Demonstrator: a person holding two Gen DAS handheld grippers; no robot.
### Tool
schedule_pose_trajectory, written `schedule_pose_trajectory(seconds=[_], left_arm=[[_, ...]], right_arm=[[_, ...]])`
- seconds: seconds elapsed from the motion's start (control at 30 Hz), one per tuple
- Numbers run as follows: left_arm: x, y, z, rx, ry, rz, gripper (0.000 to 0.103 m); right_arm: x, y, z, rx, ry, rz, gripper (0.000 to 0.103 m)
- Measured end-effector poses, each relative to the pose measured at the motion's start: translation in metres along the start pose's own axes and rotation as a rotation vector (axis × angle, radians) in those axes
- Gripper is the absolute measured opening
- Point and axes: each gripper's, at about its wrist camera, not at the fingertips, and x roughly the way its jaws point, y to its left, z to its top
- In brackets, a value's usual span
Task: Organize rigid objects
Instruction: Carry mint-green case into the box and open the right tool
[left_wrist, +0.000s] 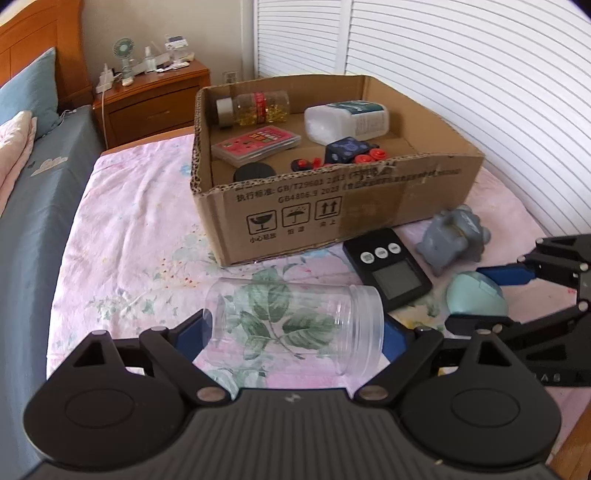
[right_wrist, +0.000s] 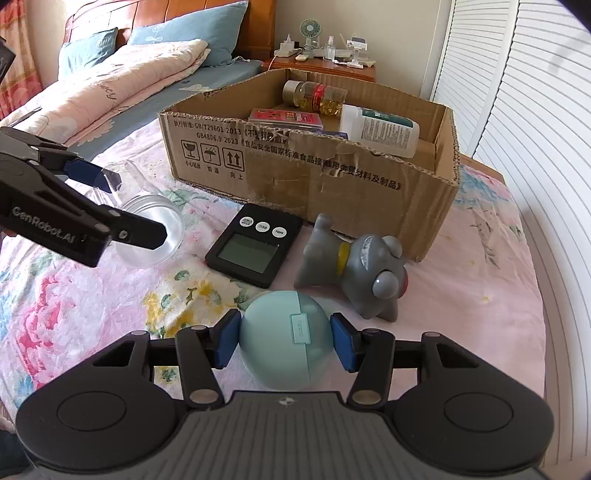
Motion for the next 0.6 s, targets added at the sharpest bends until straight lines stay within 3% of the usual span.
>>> schedule_pose_trajectory(seconds=[0.33, 0.6], left_arm=[[-0.023, -0.005, 0.003, 0.071, 0.016, -0.038, 0.090], [-0.043, -0.006, 0.009, 0.110, -0.020, -0.048, 0.091]], right_arm=[[-0.024, 0.004, 0.005, -0.065, -0.013, -0.002, 0.058], [-0.048, -0.005, 0.027, -0.086, -0.089, -0.037, 0.058]])
